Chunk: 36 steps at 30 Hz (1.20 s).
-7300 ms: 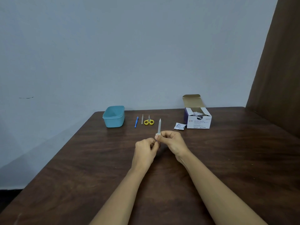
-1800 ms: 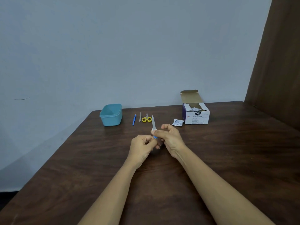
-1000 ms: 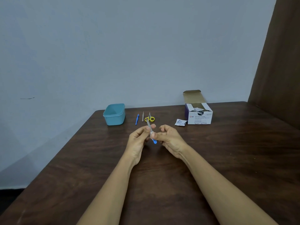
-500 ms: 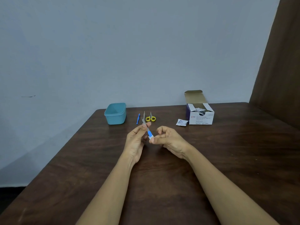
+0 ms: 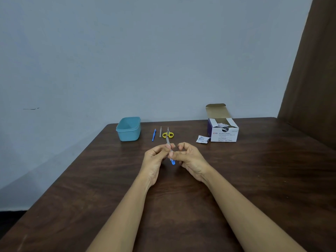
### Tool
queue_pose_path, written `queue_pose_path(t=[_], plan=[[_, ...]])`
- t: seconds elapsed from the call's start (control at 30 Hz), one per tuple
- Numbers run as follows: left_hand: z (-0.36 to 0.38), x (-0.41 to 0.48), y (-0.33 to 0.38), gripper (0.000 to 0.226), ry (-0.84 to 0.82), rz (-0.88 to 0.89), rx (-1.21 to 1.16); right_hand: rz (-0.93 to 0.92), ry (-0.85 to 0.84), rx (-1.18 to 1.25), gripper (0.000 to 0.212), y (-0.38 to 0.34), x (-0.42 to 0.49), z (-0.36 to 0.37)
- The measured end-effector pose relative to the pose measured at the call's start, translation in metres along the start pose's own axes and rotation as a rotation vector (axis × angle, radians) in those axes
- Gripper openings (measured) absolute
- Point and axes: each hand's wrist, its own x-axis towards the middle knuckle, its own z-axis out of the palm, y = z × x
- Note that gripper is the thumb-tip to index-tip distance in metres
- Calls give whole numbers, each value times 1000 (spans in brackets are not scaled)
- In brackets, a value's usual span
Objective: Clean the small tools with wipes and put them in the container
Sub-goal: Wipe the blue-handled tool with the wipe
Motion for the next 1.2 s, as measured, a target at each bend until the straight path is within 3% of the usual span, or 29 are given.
queue_pose_path(t=[0.17,0.33,0.5,0.67,0.97,1.2], plan=[[-3,3,-1,11,40,-33,-57,0,-13,-22,36,1,0,3],[-5,7,1,34,110,-92,-122,22,-61,-37,41,1,2,2],[-4,5,3,37,155,-64,-163,6,-17,-14,38,2,0,2],[-4,5,2,33,171,-49,-152,-14,47,-33,33,4,0,3],[0,2,0,9,24,-39,54,-10,75,23,30,5,3,1],[1,1,3,9,32,-80,-19,40,-38,35,35,-1,2,0]])
